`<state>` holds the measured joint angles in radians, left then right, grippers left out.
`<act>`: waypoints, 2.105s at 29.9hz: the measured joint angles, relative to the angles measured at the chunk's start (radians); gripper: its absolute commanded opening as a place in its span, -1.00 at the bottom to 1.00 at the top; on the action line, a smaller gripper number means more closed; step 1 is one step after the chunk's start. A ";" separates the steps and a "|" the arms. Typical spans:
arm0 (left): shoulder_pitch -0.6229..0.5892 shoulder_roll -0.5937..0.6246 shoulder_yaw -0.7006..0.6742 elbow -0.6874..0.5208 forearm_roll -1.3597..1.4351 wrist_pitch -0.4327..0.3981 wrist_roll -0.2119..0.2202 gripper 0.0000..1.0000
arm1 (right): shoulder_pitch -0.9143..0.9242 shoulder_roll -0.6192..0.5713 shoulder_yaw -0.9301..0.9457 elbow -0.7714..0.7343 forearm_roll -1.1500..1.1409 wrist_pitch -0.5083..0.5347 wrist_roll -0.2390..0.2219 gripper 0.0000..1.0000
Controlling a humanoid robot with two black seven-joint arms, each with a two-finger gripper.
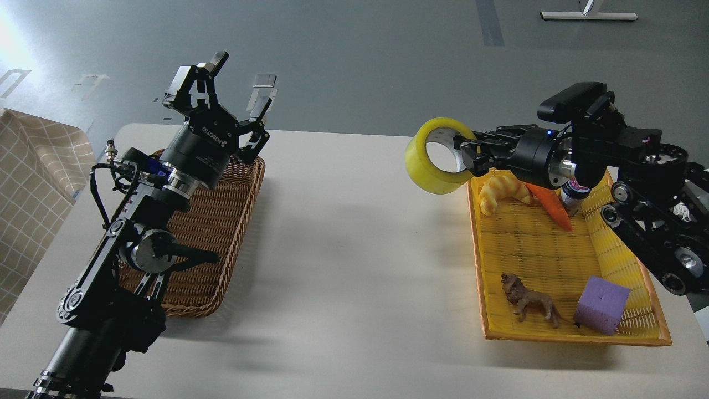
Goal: Place and transfer tape with both arms
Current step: 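Lift the tape roll with the right gripper toward the table center, then lower the tape roll onto the table and open the right gripper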
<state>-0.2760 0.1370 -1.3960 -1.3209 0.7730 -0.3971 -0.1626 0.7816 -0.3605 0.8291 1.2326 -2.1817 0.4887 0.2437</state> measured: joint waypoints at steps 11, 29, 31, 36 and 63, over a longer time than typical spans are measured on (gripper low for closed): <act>0.000 0.001 -0.015 0.001 -0.015 0.003 -0.001 0.96 | 0.027 0.293 -0.023 -0.218 0.000 0.000 -0.005 -0.66; 0.002 0.002 -0.047 -0.002 -0.031 0.022 -0.010 0.96 | -0.009 0.361 -0.144 -0.316 0.000 0.000 -0.014 -0.68; 0.004 0.004 -0.055 -0.005 -0.031 0.021 -0.010 0.96 | -0.010 0.361 -0.157 -0.322 0.000 0.000 -0.015 -0.68; 0.014 0.008 -0.069 -0.012 -0.035 0.021 -0.010 0.96 | -0.011 0.361 -0.166 -0.335 0.000 0.000 -0.027 -0.68; 0.049 0.008 -0.086 -0.012 -0.038 0.020 -0.014 0.96 | -0.065 0.360 -0.158 -0.349 0.000 -0.001 -0.052 -0.62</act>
<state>-0.2275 0.1451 -1.4820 -1.3330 0.7350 -0.3775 -0.1764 0.7166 0.0000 0.6715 0.8836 -2.1813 0.4881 0.1918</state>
